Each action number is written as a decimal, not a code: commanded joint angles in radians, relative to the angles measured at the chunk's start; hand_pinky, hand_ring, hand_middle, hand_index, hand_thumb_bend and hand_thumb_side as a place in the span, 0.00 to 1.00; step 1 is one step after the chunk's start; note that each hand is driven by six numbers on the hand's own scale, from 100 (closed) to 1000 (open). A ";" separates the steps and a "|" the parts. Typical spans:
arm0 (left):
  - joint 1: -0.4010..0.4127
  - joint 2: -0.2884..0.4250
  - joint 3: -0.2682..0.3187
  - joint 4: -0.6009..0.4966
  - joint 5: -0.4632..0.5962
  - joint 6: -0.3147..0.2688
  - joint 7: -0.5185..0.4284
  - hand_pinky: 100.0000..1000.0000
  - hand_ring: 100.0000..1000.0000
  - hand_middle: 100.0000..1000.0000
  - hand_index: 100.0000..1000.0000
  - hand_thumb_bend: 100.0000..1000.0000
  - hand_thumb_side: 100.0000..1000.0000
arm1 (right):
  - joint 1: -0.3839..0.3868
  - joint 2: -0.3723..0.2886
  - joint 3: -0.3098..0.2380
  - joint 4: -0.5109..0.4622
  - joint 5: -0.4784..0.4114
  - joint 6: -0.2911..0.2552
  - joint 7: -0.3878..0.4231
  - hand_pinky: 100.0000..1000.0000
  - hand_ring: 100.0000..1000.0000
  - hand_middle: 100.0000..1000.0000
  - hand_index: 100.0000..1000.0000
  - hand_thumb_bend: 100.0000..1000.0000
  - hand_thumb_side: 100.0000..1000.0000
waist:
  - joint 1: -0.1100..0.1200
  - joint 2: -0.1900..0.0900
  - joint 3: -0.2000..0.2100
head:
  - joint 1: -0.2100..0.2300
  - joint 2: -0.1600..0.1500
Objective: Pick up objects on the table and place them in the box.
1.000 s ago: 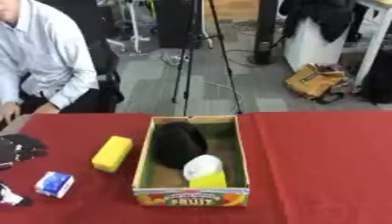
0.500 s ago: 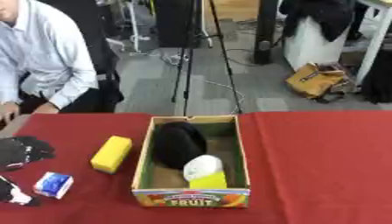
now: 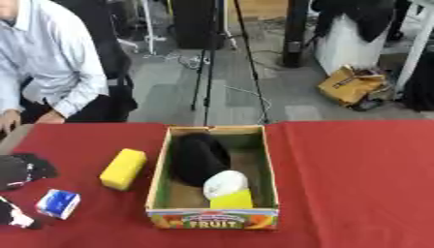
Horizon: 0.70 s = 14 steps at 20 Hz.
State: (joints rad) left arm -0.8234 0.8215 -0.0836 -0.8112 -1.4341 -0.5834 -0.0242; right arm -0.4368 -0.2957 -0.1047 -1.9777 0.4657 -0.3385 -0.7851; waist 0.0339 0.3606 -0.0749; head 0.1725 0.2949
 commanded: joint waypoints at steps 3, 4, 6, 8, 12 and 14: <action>-0.024 0.026 0.022 0.009 0.021 0.005 -0.031 1.00 0.98 0.91 1.00 0.90 0.94 | -0.011 -0.030 -0.002 -0.022 -0.003 -0.003 -0.018 0.76 0.76 0.62 0.61 0.00 1.00 | 0.001 -0.012 -0.001 | 0.006 -0.010; -0.027 0.022 0.026 0.013 0.038 0.011 -0.036 1.00 0.98 0.91 1.00 0.90 0.94 | -0.011 -0.030 -0.002 -0.022 -0.003 -0.001 -0.019 0.76 0.76 0.62 0.61 0.00 1.00 | 0.001 -0.011 -0.002 | 0.007 -0.011; -0.033 0.018 0.027 0.016 0.069 0.019 -0.048 1.00 0.98 0.92 1.00 0.90 0.94 | -0.011 -0.030 -0.003 -0.022 -0.003 0.002 -0.023 0.76 0.76 0.62 0.61 0.00 1.00 | 0.001 -0.009 -0.003 | 0.008 -0.012; -0.035 0.015 0.023 0.015 0.087 0.023 -0.064 1.00 0.98 0.92 1.00 0.89 0.94 | -0.012 -0.031 -0.003 -0.022 -0.004 0.004 -0.026 0.76 0.76 0.62 0.61 0.00 1.00 | 0.002 -0.007 -0.006 | 0.012 -0.014; -0.042 0.010 0.021 0.013 0.098 0.032 -0.088 1.00 0.97 0.91 0.99 0.88 0.93 | -0.013 -0.031 -0.002 -0.022 -0.005 0.004 -0.027 0.76 0.76 0.61 0.60 0.00 1.00 | 0.003 -0.002 -0.011 | 0.011 -0.019; -0.045 0.007 0.025 0.014 0.101 0.038 -0.091 1.00 0.97 0.90 0.99 0.87 0.92 | -0.013 -0.031 -0.002 -0.022 -0.006 0.005 -0.028 0.76 0.76 0.61 0.60 0.00 1.00 | 0.003 0.000 -0.012 | 0.014 -0.022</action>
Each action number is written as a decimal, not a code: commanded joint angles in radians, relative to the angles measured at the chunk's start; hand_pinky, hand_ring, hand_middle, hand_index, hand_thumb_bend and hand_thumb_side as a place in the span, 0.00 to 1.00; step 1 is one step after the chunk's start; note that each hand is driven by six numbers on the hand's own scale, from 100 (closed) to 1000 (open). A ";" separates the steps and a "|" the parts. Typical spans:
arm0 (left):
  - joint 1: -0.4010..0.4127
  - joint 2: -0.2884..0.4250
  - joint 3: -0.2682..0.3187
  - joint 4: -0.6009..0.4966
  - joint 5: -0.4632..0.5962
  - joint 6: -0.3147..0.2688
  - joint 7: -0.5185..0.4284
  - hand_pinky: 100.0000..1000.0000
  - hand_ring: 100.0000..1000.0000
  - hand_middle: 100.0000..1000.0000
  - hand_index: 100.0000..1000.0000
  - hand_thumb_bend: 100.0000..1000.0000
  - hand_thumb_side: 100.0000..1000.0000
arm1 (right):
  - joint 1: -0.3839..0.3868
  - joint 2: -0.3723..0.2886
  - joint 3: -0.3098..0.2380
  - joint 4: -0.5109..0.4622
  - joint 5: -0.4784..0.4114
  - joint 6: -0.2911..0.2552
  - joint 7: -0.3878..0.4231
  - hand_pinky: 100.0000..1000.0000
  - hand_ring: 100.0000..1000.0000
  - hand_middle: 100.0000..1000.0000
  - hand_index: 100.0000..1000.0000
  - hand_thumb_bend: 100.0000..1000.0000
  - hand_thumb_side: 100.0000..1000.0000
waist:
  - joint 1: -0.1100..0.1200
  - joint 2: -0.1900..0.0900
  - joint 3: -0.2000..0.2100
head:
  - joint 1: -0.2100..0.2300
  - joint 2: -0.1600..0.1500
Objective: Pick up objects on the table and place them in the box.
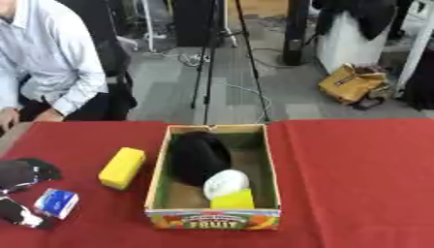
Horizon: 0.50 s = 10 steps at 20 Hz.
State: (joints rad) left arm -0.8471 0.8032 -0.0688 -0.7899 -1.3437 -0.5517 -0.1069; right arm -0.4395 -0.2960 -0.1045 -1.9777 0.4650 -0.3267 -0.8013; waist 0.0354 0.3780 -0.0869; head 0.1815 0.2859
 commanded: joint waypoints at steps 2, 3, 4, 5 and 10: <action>-0.024 0.021 0.013 -0.009 0.019 0.010 -0.004 1.00 0.97 0.90 0.99 0.86 0.92 | -0.010 -0.031 -0.003 -0.022 -0.007 -0.007 -0.012 0.76 0.76 0.61 0.60 0.00 1.00 | 0.001 -0.014 -0.001 | 0.007 -0.017; -0.025 0.020 0.013 -0.009 0.022 0.012 -0.002 1.00 0.97 0.90 0.99 0.85 0.91 | -0.010 -0.031 -0.003 -0.022 -0.008 -0.007 -0.012 0.76 0.76 0.61 0.60 0.00 1.00 | 0.001 -0.013 -0.001 | 0.007 -0.018; -0.026 0.018 0.013 -0.009 0.026 0.013 -0.002 1.00 0.97 0.90 0.99 0.85 0.91 | -0.010 -0.031 -0.003 -0.022 -0.009 -0.007 -0.011 0.76 0.76 0.61 0.60 0.00 1.00 | 0.000 -0.012 -0.001 | 0.006 -0.019; -0.027 0.017 0.012 -0.009 0.028 0.015 -0.003 1.00 0.97 0.90 0.98 0.86 0.90 | -0.011 -0.031 -0.003 -0.022 -0.010 -0.007 -0.011 0.76 0.76 0.61 0.60 0.00 1.00 | 0.000 -0.012 -0.001 | 0.006 -0.020; -0.031 0.015 0.009 0.004 0.003 0.021 -0.047 1.00 0.97 0.90 0.97 0.87 0.89 | -0.012 -0.031 -0.005 -0.022 -0.013 -0.010 -0.016 0.76 0.76 0.61 0.60 0.00 1.00 | -0.001 -0.009 -0.003 | 0.008 -0.019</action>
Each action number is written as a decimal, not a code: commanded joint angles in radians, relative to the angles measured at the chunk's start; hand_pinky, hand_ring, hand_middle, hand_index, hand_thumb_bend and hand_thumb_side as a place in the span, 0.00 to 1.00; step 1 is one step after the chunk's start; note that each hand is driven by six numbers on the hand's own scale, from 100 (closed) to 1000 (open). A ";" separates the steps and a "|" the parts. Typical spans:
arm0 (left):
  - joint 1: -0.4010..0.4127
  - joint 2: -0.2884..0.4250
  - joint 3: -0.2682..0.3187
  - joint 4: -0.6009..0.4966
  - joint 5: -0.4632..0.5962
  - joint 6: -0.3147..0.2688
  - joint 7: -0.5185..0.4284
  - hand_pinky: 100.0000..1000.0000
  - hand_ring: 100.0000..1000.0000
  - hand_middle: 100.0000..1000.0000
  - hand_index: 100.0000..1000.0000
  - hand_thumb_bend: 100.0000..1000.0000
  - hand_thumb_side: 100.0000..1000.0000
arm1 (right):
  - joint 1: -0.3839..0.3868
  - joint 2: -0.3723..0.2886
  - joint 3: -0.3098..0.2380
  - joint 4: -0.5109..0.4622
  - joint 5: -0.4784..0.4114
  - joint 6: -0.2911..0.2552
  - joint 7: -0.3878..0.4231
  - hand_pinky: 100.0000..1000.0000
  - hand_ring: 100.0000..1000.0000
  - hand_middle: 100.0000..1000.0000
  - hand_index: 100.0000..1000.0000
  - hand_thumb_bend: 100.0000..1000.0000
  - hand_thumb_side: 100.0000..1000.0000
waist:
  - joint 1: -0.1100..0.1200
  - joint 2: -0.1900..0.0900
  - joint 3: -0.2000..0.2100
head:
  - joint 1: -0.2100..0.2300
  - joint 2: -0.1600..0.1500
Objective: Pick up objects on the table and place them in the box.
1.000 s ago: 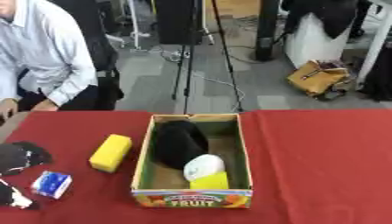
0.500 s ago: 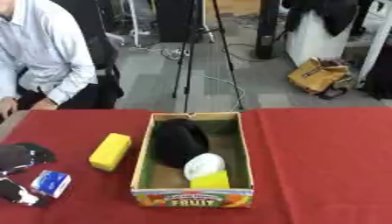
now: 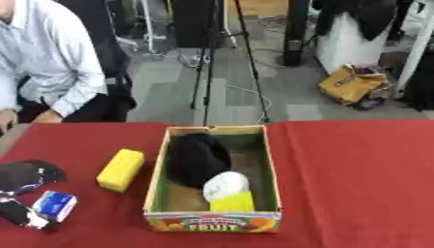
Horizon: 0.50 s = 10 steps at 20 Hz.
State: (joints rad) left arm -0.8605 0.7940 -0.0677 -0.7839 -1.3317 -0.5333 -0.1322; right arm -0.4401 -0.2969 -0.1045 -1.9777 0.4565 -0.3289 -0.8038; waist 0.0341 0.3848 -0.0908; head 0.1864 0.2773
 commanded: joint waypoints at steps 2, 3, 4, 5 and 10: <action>-0.022 0.022 0.008 0.003 -0.011 0.002 -0.046 1.00 0.97 0.90 0.96 0.86 0.88 | -0.011 -0.030 -0.005 -0.022 -0.005 -0.008 -0.017 0.76 0.76 0.61 0.60 0.00 1.00 | 0.001 -0.015 0.001 | 0.003 -0.012; -0.023 0.022 0.009 0.004 -0.009 0.002 -0.058 1.00 0.98 0.91 0.93 0.83 0.88 | -0.011 -0.031 -0.005 -0.022 -0.005 -0.009 -0.018 0.76 0.75 0.60 0.60 0.00 1.00 | 0.001 -0.015 0.001 | 0.003 -0.012; -0.025 0.023 0.009 0.011 -0.004 0.004 -0.082 1.00 0.98 0.92 0.94 0.84 0.86 | -0.011 -0.031 -0.006 -0.022 -0.004 -0.008 -0.021 0.76 0.75 0.60 0.60 0.00 1.00 | 0.001 -0.015 0.001 | 0.002 -0.012; -0.028 0.023 0.009 0.014 0.004 0.006 -0.106 1.00 0.99 0.93 0.94 0.84 0.85 | -0.010 -0.031 -0.006 -0.022 -0.004 -0.007 -0.023 0.76 0.75 0.60 0.60 0.00 1.00 | 0.001 -0.015 0.001 | 0.002 -0.011; -0.040 0.028 0.009 0.014 0.045 0.035 -0.237 1.00 0.99 0.94 0.94 0.79 0.68 | -0.007 -0.033 -0.006 -0.022 -0.001 -0.004 -0.031 0.76 0.75 0.60 0.59 0.00 1.00 | 0.003 -0.014 0.001 | 0.002 -0.010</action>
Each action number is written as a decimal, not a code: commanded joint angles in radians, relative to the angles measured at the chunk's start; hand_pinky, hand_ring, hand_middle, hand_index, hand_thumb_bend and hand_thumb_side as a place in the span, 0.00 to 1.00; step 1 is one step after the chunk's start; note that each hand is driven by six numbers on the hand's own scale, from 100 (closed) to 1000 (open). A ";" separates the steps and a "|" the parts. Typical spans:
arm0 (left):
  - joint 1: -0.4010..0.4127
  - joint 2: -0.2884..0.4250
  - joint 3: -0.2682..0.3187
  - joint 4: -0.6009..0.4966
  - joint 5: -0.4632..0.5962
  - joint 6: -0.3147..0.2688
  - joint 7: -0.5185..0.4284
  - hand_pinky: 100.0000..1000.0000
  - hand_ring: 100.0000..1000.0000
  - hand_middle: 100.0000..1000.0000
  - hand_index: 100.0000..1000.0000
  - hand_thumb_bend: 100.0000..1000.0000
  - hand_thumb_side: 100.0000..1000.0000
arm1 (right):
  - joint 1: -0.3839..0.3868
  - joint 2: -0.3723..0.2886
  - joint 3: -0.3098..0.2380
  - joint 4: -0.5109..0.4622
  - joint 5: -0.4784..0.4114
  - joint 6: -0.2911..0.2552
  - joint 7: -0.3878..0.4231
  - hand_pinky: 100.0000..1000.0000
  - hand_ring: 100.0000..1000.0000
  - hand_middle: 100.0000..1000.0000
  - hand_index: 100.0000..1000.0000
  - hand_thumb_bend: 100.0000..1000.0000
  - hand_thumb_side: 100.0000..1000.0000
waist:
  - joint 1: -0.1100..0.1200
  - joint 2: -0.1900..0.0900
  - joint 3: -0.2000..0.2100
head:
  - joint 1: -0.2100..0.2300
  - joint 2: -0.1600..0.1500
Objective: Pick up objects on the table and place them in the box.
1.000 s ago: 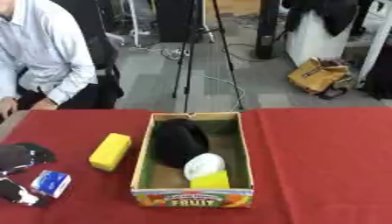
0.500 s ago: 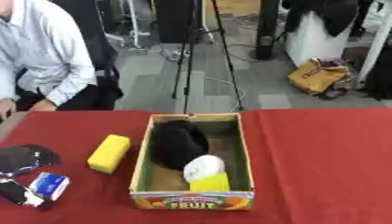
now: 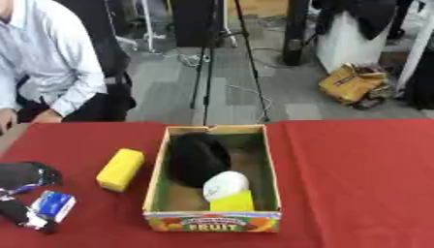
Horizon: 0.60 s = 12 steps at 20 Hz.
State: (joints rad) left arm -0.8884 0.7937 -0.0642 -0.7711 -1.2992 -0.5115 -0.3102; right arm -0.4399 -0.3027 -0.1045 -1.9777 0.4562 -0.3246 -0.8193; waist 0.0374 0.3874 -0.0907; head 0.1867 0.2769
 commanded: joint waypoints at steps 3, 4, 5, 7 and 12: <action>-0.018 0.029 0.006 -0.012 0.038 0.029 -0.116 1.00 0.99 0.94 0.94 0.78 0.63 | -0.006 -0.026 -0.007 -0.022 0.004 -0.006 -0.023 0.76 0.75 0.59 0.59 0.00 1.00 | 0.000 -0.016 0.002 | 0.004 -0.009; -0.019 0.028 0.006 -0.018 0.047 0.031 -0.127 1.00 0.99 0.94 0.92 0.79 0.63 | -0.005 -0.026 -0.007 -0.022 0.004 -0.004 -0.025 0.76 0.75 0.59 0.59 0.00 1.00 | 0.000 -0.016 0.003 | 0.004 -0.008; -0.020 0.028 0.006 -0.023 0.056 0.034 -0.135 1.00 0.99 0.94 0.92 0.79 0.63 | -0.004 -0.027 -0.007 -0.022 0.004 -0.003 -0.026 0.76 0.75 0.59 0.59 0.00 1.00 | 0.001 -0.016 0.003 | 0.003 -0.008; -0.020 0.028 0.006 -0.031 0.075 0.037 -0.144 1.00 0.99 0.94 0.91 0.78 0.63 | -0.004 -0.027 -0.007 -0.022 0.003 -0.002 -0.028 0.76 0.75 0.59 0.59 0.00 1.00 | 0.001 -0.015 0.004 | 0.002 -0.008; -0.013 0.026 0.009 -0.039 0.121 0.045 -0.137 0.92 0.89 0.88 0.87 0.73 0.63 | -0.004 -0.026 -0.011 -0.022 0.004 0.000 -0.037 0.76 0.75 0.59 0.59 0.00 1.00 | -0.002 -0.014 0.005 | 0.001 -0.010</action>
State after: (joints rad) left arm -0.8937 0.7937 -0.0619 -0.7961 -1.1905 -0.4705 -0.4476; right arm -0.4389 -0.3032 -0.1083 -1.9777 0.4564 -0.3152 -0.8409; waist 0.0365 0.3898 -0.0874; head 0.1890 0.2769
